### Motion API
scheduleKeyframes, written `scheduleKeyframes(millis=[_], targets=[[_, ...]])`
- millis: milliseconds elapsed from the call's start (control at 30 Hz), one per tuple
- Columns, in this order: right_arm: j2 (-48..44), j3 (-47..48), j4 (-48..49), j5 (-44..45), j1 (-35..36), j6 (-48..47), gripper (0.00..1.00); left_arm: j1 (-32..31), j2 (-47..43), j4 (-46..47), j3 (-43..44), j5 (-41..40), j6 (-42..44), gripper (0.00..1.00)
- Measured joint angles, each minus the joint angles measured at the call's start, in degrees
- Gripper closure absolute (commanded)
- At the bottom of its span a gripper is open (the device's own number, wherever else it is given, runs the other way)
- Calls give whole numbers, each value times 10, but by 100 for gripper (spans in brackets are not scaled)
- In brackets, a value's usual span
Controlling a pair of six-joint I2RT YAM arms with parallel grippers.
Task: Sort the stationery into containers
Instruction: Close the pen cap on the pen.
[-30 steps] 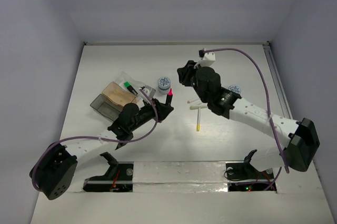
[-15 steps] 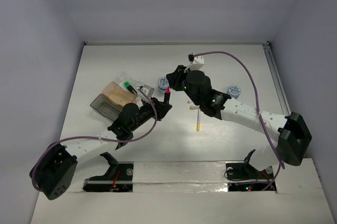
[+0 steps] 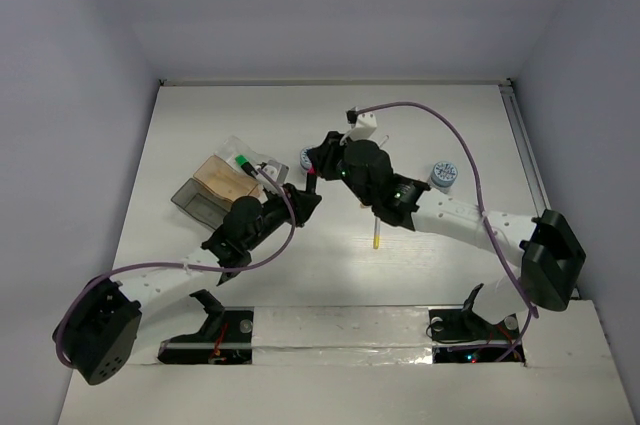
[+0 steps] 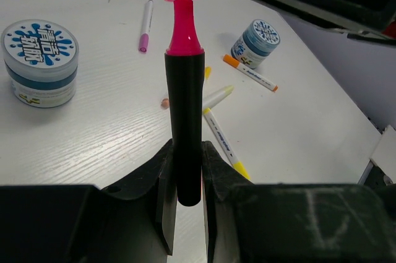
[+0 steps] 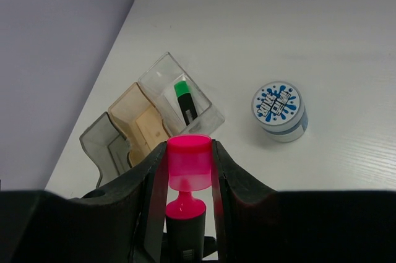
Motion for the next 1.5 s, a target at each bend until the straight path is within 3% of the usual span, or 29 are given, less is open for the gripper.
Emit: scheduleKeyframes(millis=[500,1033,1167,1500], targets=[[16,3,3,25,32,-2,94,0,-16,-18,0,-28,1,100],[26,-18,97,116,86,-25,95,0,-50,-28,-2,-38,0,100],[26,-41,135,117,90,-24,100,0,-62,-43,-5,-38,0,100],[11,-54,113,85,90,-22,100,-5,-71,-72,-5,-38,5,100]])
